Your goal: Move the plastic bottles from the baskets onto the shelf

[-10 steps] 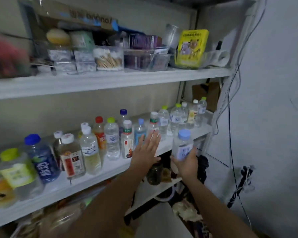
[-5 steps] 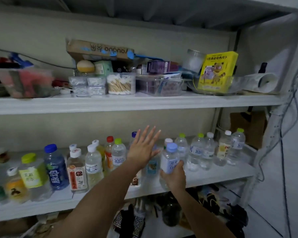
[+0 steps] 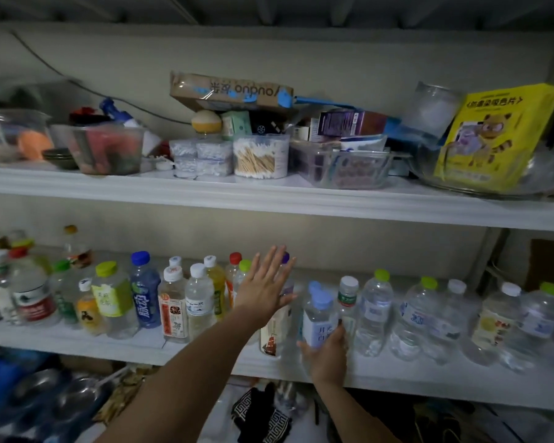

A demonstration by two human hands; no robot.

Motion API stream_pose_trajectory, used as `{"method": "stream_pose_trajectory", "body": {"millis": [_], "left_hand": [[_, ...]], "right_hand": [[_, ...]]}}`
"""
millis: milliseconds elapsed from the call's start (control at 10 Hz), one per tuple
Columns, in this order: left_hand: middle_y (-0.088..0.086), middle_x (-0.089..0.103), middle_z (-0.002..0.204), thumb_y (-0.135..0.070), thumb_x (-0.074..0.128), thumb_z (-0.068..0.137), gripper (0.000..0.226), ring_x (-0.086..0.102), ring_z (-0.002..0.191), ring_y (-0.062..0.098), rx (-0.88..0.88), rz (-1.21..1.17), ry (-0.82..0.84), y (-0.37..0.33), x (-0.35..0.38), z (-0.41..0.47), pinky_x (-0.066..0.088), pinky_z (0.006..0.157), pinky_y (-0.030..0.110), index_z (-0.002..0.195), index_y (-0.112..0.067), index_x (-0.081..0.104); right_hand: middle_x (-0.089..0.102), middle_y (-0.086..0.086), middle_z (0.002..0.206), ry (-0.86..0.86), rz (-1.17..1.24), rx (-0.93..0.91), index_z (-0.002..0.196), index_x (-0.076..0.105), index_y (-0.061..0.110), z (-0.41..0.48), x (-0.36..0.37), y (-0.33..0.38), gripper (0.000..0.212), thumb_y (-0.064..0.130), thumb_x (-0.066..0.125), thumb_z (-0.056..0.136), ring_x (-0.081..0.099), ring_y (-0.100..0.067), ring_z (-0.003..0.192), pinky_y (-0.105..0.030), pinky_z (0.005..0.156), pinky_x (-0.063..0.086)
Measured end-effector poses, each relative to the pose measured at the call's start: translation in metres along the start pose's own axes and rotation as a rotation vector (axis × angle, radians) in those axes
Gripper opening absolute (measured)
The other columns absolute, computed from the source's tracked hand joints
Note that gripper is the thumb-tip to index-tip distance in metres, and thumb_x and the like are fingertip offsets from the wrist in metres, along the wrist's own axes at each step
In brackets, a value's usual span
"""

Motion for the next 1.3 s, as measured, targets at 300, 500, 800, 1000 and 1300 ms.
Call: {"method": "stream_pose_trajectory", "body": {"millis": [300, 500, 800, 1000, 1300], "left_hand": [[0.008, -0.031, 0.152, -0.066, 0.006, 0.090, 0.081, -0.030, 0.138, 0.025, -0.073, 0.053, -0.010, 0.010, 0.013, 0.003, -0.027, 0.108, 0.041, 0.144, -0.016, -0.026], [0.010, -0.020, 0.157, -0.065, 0.012, 0.094, 0.083, -0.017, 0.145, 0.026, -0.095, 0.050, -0.042, 0.016, 0.020, 0.005, -0.019, 0.115, 0.044, 0.149, -0.011, -0.020], [0.014, 0.016, 0.159, -0.069, 0.008, 0.090, 0.089, 0.012, 0.147, 0.026, -0.050, 0.040, 0.021, 0.022, 0.040, -0.004, 0.002, 0.118, 0.043, 0.151, -0.005, 0.012], [0.013, 0.007, 0.160, -0.070, 0.013, 0.088, 0.092, 0.002, 0.148, 0.027, -0.071, 0.079, -0.036, 0.034, 0.044, -0.022, 0.003, 0.118, 0.043, 0.151, -0.004, 0.009], [0.015, 0.010, 0.160, -0.071, 0.014, 0.088, 0.092, 0.010, 0.148, 0.027, -0.066, 0.079, -0.127, 0.055, 0.021, -0.064, 0.007, 0.119, 0.043, 0.152, -0.006, 0.014]], "right_hand": [[0.054, -0.019, 0.120, -0.025, 0.017, 0.021, 0.120, 0.037, 0.002, 0.017, 0.010, -0.005, 0.080, 0.021, 0.087, 0.061, 0.058, -0.037, 0.105, -0.043, 0.078, 0.050], [0.045, -0.021, 0.131, -0.038, 0.019, 0.060, 0.137, 0.032, 0.001, 0.014, 0.023, -0.023, 0.091, 0.014, 0.084, 0.064, 0.048, -0.040, 0.118, -0.049, 0.089, 0.048], [0.039, -0.024, 0.134, -0.046, -0.048, 0.113, 0.131, 0.034, -0.001, 0.019, 0.037, -0.027, 0.096, 0.016, 0.090, 0.055, 0.042, -0.042, 0.121, -0.055, 0.087, 0.048], [0.042, -0.027, 0.130, -0.082, -0.062, 0.111, 0.120, 0.039, -0.003, 0.025, 0.040, -0.020, 0.085, 0.015, 0.090, 0.055, 0.042, -0.044, 0.117, -0.054, 0.081, 0.047], [0.042, -0.025, 0.133, -0.015, -0.241, 0.122, 0.131, 0.037, -0.002, -0.001, 0.026, -0.014, 0.087, 0.038, 0.082, 0.068, 0.040, -0.039, 0.122, -0.045, 0.090, 0.043]]}}
Point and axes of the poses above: each hand's wrist, its own z-axis towards the middle knuckle, its own x-axis out of the palm, y = z × x, the point moved 7 cm from there along z, towards the middle knuckle
